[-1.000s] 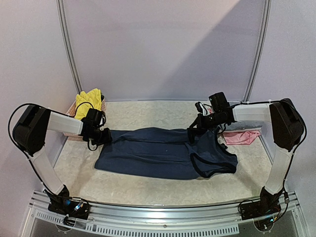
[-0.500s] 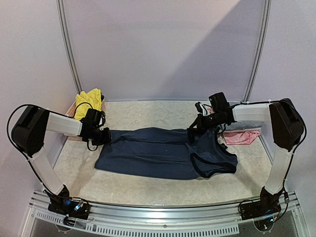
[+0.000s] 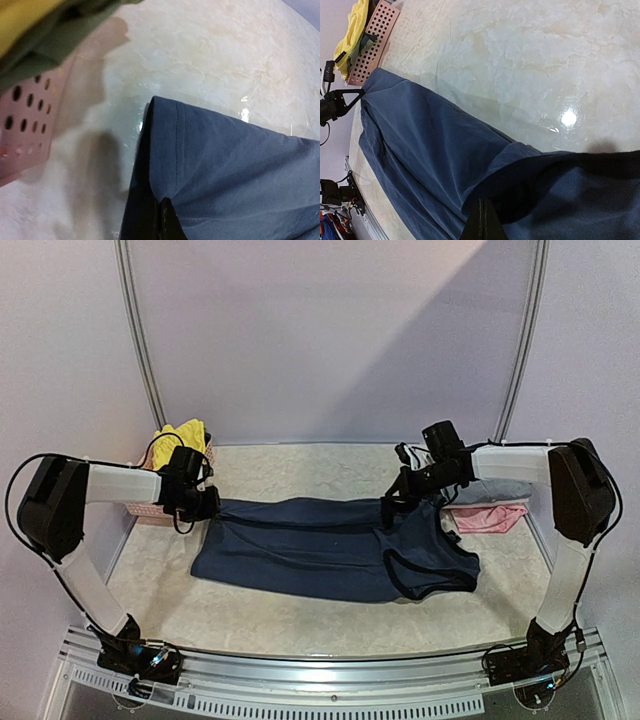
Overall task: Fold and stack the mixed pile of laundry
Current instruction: Adjust the rectangle-folded tank top at the center of the board.
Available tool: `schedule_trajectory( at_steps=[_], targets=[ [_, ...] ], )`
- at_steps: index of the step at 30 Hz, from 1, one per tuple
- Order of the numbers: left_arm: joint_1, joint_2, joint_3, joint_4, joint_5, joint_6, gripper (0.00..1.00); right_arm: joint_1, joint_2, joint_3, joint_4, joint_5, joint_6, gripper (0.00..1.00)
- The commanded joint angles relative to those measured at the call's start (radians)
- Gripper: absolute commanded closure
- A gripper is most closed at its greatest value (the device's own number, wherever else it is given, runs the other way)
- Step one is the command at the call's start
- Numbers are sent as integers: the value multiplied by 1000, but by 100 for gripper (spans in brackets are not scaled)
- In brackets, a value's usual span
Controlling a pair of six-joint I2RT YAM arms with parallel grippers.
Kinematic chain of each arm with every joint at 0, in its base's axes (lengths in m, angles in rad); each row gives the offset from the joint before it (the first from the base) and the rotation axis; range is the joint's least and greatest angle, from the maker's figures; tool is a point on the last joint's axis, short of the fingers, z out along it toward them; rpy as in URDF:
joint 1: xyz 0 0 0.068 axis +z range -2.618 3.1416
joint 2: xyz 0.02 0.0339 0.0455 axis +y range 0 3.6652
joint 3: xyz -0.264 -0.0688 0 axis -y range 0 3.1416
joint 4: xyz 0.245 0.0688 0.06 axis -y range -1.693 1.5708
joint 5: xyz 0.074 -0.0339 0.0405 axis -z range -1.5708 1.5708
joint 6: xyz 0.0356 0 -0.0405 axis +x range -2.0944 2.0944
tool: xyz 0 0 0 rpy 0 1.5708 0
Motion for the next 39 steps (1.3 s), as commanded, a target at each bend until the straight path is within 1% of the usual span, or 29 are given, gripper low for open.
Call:
schedule_trajectory(
  at_steps=[1,6,10,14,15,16,18,19,22,25,28,30,34,39],
  targets=[
    [28,-49,14,-93,-89,34,100,6,-26,-26,-45,20,-18,100],
    [30,-19,-7,-94,-99,46,100,6,27,-48,-14,38,-1,100],
    [32,45,-6,-75,-68,58,100,6,91,-40,31,3,18,100],
    [31,66,-6,-59,-54,60,100,9,115,-65,63,-23,30,100],
    [32,61,-7,-57,-55,60,98,9,115,-74,67,-29,29,99],
    [31,55,-9,-54,-54,60,93,11,115,-82,69,-35,28,98],
    [31,40,-13,-53,-55,59,76,11,115,-95,70,-42,25,94],
    [30,31,-14,-48,-54,60,71,12,111,-98,68,-42,23,91],
    [23,-9,-13,-49,-49,63,60,15,91,-100,41,-28,21,84],
    [-2,-56,9,-92,-87,83,53,28,44,-91,0,6,15,72],
    [-36,-85,41,-108,-100,118,52,60,-13,-64,-50,41,2,66],
    [-63,-87,64,-106,-88,147,52,83,-38,-54,-48,58,3,63],
    [-109,-37,126,-115,-55,178,52,100,-39,-48,12,82,35,64],
    [-127,94,216,-106,-5,208,55,120,19,-41,95,88,81,65]
  ],
)
